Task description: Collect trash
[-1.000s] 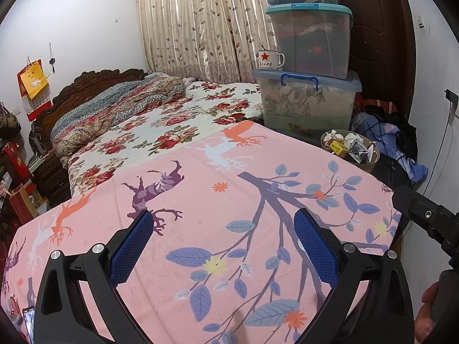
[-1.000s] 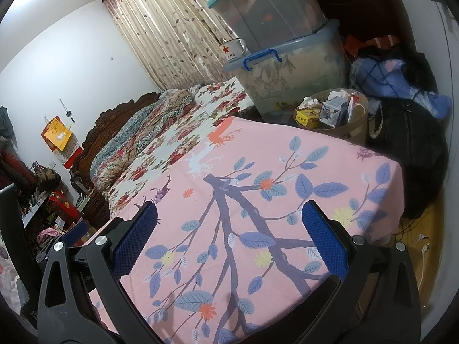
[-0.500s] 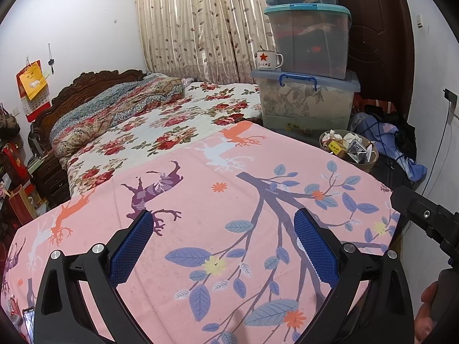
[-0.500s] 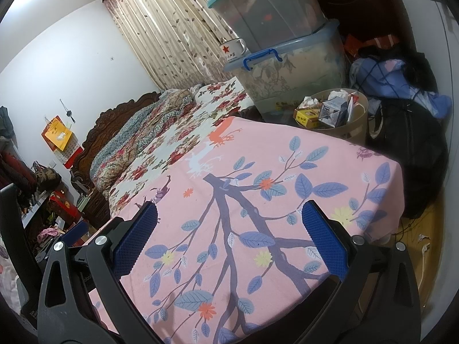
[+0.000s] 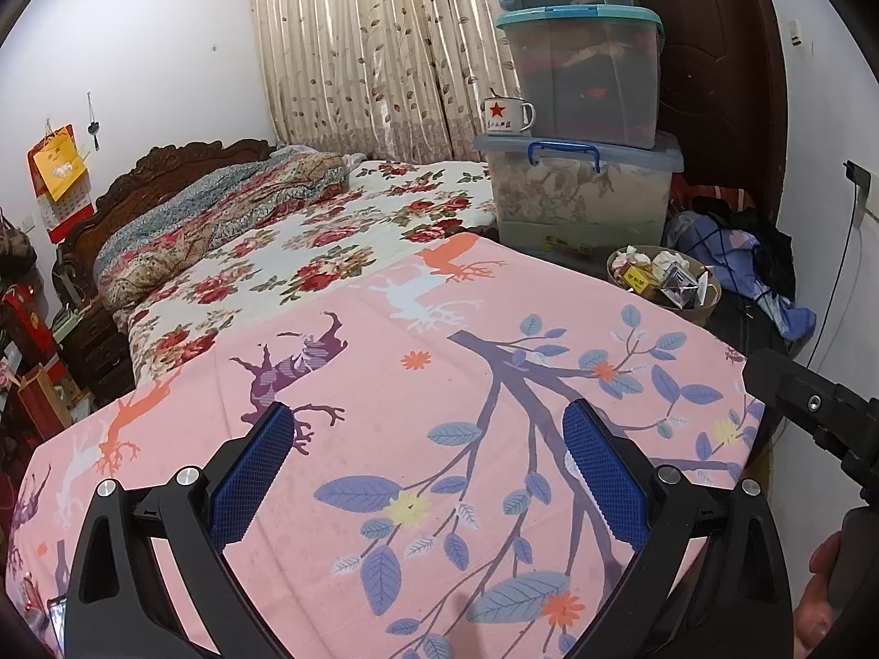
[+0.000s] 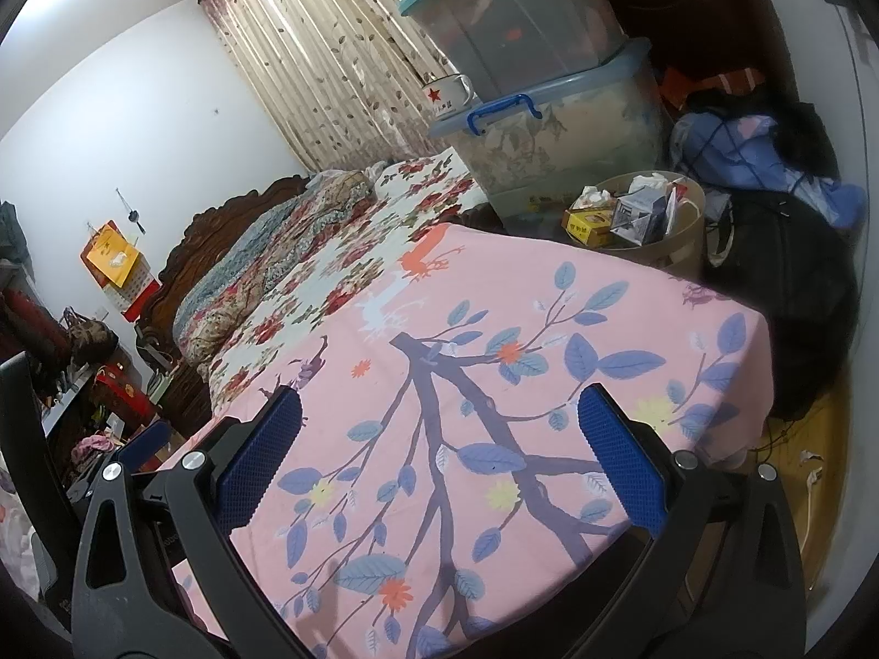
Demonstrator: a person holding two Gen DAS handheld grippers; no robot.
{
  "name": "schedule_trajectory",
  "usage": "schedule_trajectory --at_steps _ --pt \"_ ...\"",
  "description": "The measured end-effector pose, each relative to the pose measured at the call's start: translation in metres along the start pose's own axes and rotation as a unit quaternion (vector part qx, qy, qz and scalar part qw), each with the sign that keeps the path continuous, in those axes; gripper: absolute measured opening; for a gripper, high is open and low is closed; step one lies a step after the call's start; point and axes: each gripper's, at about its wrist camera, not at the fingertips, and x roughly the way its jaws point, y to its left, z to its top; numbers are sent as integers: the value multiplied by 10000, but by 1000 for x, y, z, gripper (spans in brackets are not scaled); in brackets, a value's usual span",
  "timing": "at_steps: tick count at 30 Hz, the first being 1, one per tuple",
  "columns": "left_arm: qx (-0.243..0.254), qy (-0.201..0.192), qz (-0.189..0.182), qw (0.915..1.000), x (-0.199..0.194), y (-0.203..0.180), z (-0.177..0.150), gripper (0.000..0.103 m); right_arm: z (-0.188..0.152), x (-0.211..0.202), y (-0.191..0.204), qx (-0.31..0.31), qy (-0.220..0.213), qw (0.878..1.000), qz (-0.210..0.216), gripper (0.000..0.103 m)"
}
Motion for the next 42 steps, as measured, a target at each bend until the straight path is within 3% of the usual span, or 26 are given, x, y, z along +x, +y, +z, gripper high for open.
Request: schedule_trajectory --at_steps 42 --pt "5 56 -24 10000 3 5 -4 94 2 3 2 -21 52 10000 53 100"
